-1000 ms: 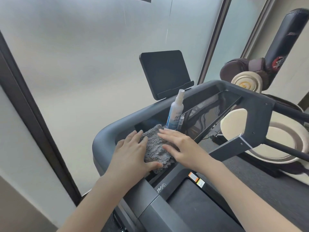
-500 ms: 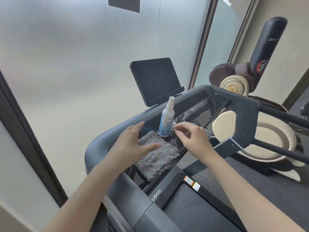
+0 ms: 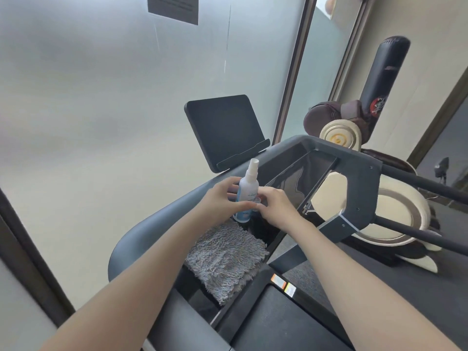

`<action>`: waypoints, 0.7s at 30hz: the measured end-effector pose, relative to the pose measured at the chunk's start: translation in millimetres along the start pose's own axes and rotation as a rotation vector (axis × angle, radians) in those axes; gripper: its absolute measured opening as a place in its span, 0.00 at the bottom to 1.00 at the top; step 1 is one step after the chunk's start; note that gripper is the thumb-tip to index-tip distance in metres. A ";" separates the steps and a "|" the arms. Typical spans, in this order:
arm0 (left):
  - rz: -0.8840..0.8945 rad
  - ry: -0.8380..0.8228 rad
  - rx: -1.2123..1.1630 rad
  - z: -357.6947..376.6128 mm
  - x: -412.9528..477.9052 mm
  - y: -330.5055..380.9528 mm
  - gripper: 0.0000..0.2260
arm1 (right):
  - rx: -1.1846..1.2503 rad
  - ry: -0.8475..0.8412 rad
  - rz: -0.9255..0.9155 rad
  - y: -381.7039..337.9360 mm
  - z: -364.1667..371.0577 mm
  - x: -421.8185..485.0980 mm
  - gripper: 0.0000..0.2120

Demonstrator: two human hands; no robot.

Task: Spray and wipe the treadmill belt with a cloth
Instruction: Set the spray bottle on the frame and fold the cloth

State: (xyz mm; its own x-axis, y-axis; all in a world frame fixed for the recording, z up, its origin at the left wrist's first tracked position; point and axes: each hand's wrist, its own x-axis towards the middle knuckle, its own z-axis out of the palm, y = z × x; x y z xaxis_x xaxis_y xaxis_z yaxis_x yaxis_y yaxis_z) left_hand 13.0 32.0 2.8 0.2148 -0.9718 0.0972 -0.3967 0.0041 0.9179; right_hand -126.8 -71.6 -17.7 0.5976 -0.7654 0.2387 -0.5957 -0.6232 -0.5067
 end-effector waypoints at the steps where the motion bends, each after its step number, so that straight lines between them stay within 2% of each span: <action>1: 0.008 -0.006 -0.005 1.7 2.0 -0.2 0.24 | 0.023 0.049 0.029 -0.5 -2.8 -0.5 0.11; 4: 0.014 0.011 0.003 6.4 8.6 -2.0 0.20 | 0.202 0.297 0.098 -9.4 -29.9 1.9 0.07; 6: 0.017 0.022 0.006 7.8 11.4 -3.4 0.17 | 0.331 0.474 0.044 -24.2 -58.4 3.2 0.07; 8: 0.021 0.025 -0.012 7.6 12.7 -5.7 0.14 | 0.383 0.547 -0.063 -44.8 -82.2 2.5 0.07; 11: 0.034 0.022 -0.029 7.4 13.5 -8.6 0.14 | 0.324 0.468 -0.210 -71.0 -92.4 -0.9 0.06; 13: 0.041 0.024 -0.038 7.3 14.3 -10.0 0.15 | 0.238 0.399 -0.244 -79.3 -86.6 -2.7 0.05; 21: 0.066 0.033 -0.057 7.6 15.1 -12.9 0.16 | 0.129 0.295 -0.203 -68.0 -68.8 -4.3 0.04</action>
State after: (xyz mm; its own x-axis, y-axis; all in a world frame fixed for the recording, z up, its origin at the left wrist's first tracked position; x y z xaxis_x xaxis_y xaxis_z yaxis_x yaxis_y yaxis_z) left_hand 14.6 15.5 -10.5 0.2198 -0.9605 0.1705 -0.3595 0.0828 0.9295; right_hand -125.7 -36.9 72.7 0.5047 -0.6536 0.5639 -0.3976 -0.7558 -0.5202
